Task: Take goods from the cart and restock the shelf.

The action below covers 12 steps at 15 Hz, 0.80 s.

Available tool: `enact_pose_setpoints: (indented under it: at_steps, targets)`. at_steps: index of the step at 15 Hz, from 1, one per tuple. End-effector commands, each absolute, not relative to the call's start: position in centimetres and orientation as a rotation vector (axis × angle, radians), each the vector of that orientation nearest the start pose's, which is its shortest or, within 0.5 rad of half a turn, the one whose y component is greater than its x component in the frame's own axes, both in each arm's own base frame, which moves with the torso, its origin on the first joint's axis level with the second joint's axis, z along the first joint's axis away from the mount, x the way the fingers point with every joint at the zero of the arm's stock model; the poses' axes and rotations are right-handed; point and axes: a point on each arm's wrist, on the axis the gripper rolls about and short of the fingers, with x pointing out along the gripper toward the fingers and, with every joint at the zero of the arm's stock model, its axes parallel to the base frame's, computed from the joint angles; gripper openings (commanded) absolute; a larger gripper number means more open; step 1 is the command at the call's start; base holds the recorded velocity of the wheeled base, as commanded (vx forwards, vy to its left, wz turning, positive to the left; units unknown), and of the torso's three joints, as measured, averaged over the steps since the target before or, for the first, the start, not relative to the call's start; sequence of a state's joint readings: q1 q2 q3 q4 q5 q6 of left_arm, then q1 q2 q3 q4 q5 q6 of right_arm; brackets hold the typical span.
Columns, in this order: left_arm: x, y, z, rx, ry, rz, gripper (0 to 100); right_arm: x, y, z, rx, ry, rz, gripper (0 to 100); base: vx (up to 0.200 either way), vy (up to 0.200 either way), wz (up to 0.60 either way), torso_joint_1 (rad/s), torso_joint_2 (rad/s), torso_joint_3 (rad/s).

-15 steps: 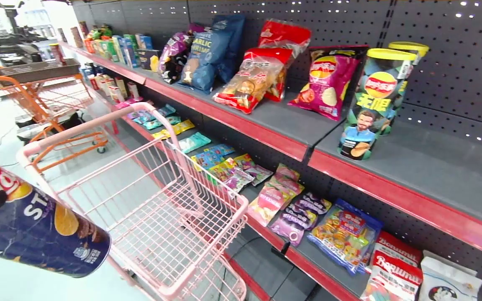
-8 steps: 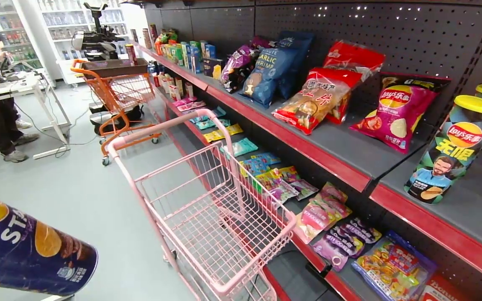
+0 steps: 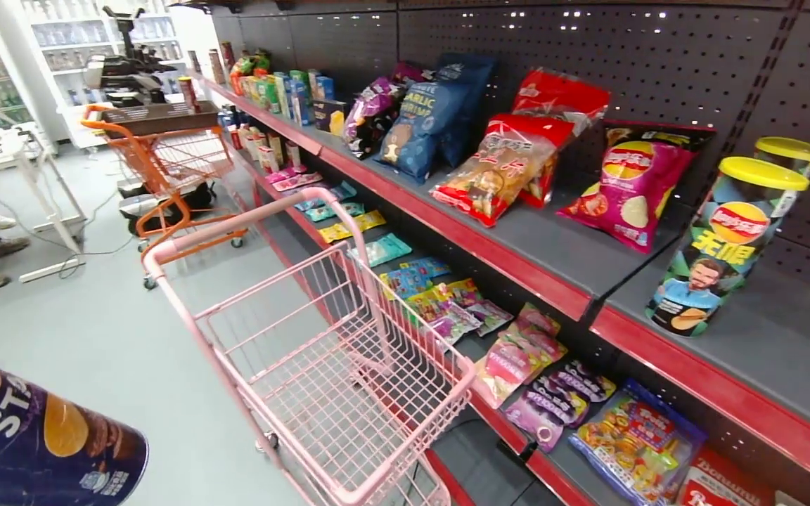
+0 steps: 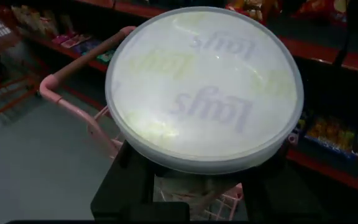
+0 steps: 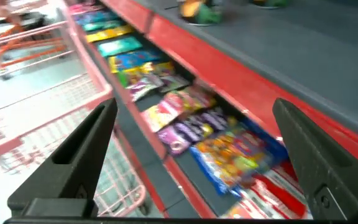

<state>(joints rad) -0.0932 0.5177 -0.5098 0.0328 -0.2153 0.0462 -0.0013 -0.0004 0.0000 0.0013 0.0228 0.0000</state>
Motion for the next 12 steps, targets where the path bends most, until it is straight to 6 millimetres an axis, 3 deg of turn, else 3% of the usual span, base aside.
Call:
enact_pose_setpoints:
  at_steps: [1,12]
  targets:
    - [0.56,-0.54,21.66,0.072,0.01,-0.309,0,-2.28,0.05,7.53,0.0,0.002,0.023,100,0.0,0.0,-0.6,0.012,0.01,0.002]
    - [0.05,-0.25,21.8,0.08,-0.01,-0.201,0,-2.28,0.05,7.53,0.003,0.002,0.023,100,0.0,0.0,-0.6,0.005,0.0,0.001]
